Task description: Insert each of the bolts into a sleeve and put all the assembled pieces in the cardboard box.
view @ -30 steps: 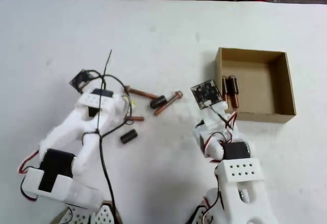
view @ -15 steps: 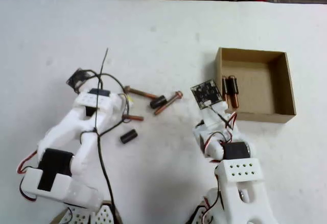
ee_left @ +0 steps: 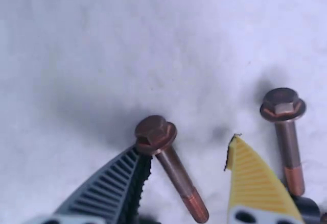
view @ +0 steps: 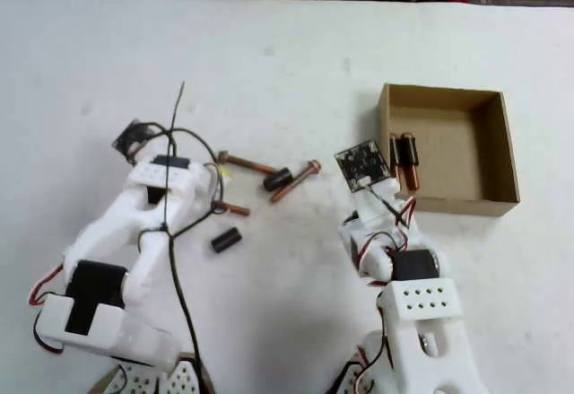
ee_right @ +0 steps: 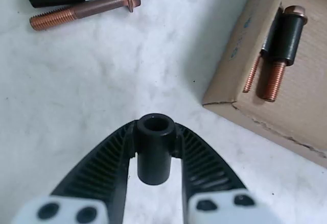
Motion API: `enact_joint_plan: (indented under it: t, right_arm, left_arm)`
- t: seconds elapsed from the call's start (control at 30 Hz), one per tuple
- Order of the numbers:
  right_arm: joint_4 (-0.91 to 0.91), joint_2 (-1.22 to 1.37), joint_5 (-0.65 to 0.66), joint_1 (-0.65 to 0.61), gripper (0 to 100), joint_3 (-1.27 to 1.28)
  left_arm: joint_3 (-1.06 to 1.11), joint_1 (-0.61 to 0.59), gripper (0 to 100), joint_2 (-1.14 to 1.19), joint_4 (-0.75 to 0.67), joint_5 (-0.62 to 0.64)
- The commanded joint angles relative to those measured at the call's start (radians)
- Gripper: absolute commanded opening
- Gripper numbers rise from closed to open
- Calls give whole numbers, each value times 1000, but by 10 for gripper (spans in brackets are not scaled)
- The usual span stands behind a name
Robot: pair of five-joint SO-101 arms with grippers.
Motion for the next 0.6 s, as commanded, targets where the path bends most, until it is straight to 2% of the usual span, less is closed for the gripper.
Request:
enact_joint_plan:
  t: [0.0, 0.13, 0.37, 0.57]
  right_arm:
    - [-10, -25, -2, 10, 17, -3]
    - [-10, -25, 0, 10, 17, -3]
    - [-10, -25, 0, 10, 17, -3]
    - [-13, -25, 0, 8, 17, 8]
  left_arm:
    - [-32, -41, 260, 5, -35, 5]
    - [-55, -45, 230, 5, -35, 5]
    - [-81, -84, 24, 7, -35, 0]
    - [-81, -82, 28, 7, -35, -2]
